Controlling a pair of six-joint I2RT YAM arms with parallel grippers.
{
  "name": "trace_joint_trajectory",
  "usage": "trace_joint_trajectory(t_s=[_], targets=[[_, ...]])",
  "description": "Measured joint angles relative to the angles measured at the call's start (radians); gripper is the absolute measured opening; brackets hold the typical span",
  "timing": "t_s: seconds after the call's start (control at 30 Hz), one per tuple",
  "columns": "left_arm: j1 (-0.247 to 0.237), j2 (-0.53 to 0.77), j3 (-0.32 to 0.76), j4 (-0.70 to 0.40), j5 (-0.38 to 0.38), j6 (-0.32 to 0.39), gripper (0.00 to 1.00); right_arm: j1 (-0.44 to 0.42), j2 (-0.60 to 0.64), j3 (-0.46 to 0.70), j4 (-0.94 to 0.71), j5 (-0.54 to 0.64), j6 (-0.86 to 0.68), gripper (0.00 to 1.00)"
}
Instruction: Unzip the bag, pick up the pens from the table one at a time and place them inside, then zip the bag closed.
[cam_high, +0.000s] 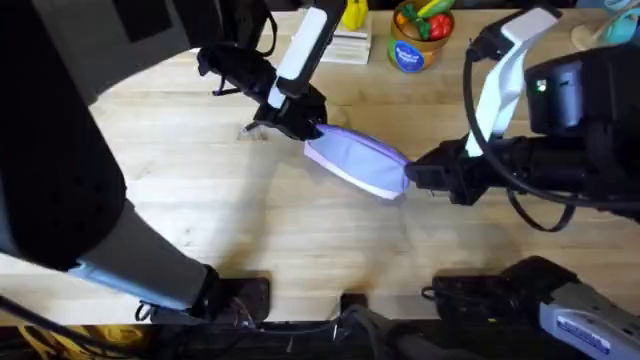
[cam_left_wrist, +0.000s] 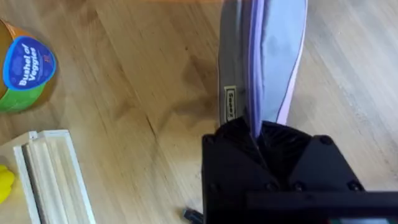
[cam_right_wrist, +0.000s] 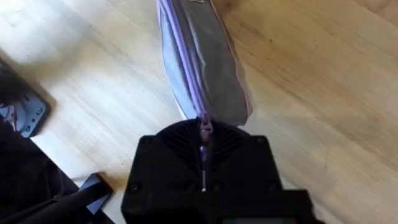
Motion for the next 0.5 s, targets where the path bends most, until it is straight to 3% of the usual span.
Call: trace_joint_trajectory(t_s=[0.2, 0.5], targets=[[-0.005, 0.000, 0.000, 0.001, 0.025, 0.000, 0.043, 0.002, 0.054, 0.109, -0.098, 0.045, -0.081, 0.028], [-0.004, 0.000, 0.000, 0.002, 0.011, 0.000, 0.043, 0.003, 0.145, 0.177, -0.124, 0.063, -0.221, 0.029]])
